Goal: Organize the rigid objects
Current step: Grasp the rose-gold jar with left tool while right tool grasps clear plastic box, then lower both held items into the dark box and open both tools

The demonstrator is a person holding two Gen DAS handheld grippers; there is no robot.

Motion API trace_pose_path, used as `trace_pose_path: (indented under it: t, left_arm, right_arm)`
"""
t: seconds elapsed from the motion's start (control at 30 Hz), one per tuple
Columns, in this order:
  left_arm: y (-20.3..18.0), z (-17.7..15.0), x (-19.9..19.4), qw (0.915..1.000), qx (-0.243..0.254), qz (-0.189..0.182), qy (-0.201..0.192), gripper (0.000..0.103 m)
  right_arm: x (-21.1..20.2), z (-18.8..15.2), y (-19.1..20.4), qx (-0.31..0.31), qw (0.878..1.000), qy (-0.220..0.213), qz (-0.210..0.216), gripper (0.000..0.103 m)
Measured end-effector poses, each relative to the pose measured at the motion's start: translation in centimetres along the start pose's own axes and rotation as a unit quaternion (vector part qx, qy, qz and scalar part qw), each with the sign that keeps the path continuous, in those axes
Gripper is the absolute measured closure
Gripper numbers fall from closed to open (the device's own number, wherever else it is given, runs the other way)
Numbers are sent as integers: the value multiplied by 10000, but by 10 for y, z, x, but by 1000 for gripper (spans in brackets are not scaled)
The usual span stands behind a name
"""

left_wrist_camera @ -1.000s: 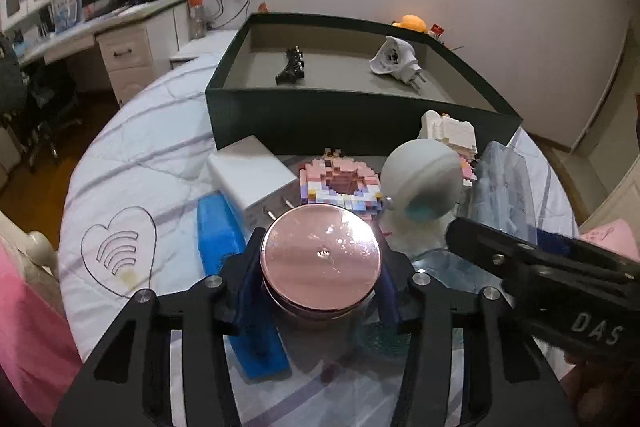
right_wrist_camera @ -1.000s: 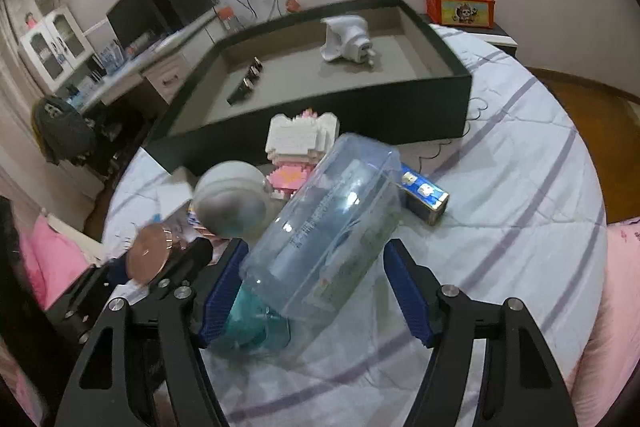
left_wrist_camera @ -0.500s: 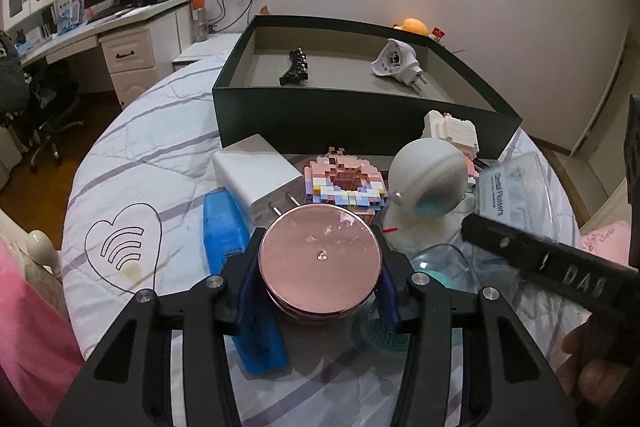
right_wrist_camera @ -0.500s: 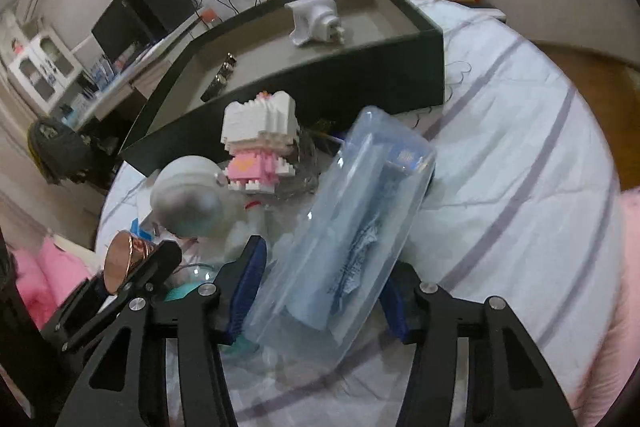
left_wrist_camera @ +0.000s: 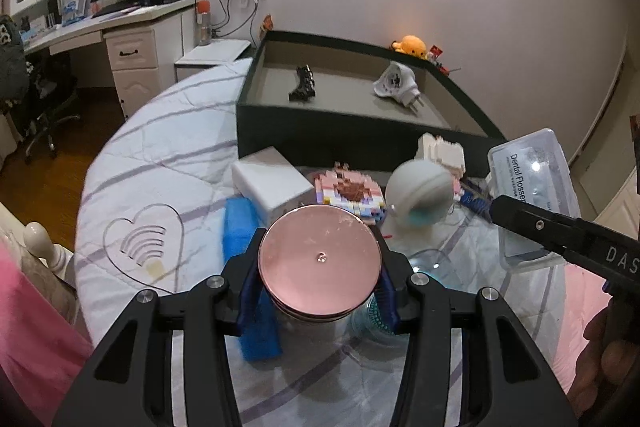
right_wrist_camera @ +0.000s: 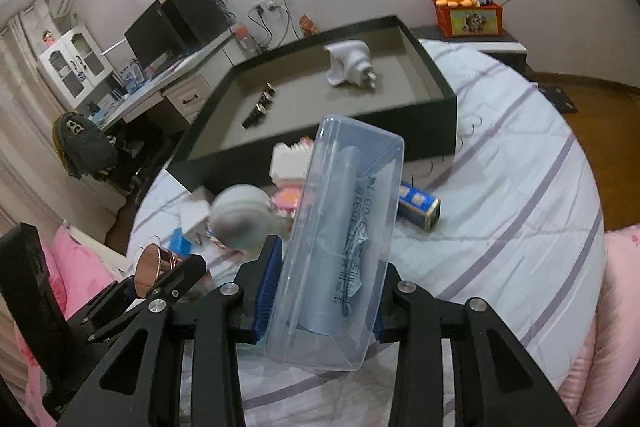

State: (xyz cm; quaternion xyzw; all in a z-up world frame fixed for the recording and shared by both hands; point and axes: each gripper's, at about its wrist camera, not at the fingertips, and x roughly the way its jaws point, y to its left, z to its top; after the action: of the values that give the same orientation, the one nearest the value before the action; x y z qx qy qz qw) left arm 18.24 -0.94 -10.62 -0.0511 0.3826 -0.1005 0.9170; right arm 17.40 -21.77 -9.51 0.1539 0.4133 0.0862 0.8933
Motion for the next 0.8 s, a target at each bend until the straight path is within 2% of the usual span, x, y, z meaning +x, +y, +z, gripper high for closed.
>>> trace_pose_path:
  t: [0.23, 0.47, 0.6, 0.8]
  left_arm:
    - [3, 31, -15, 9997, 24, 28, -256, 55]
    - [3, 94, -19, 9972, 117, 148, -721, 55]
    - [1, 127, -3, 9963, 147, 215, -818, 55]
    - [-7, 153, 41, 9973, 181, 259, -662, 55]
  right_arm:
    - [-11, 25, 5, -159, 9996, -187, 157, 66]
    - [-12, 80, 14, -565, 9970, -518, 80, 66]
    - [3, 109, 15, -766, 9955, -542, -90, 66]
    - [52, 132, 11, -910, 9953, -150, -299, 65]
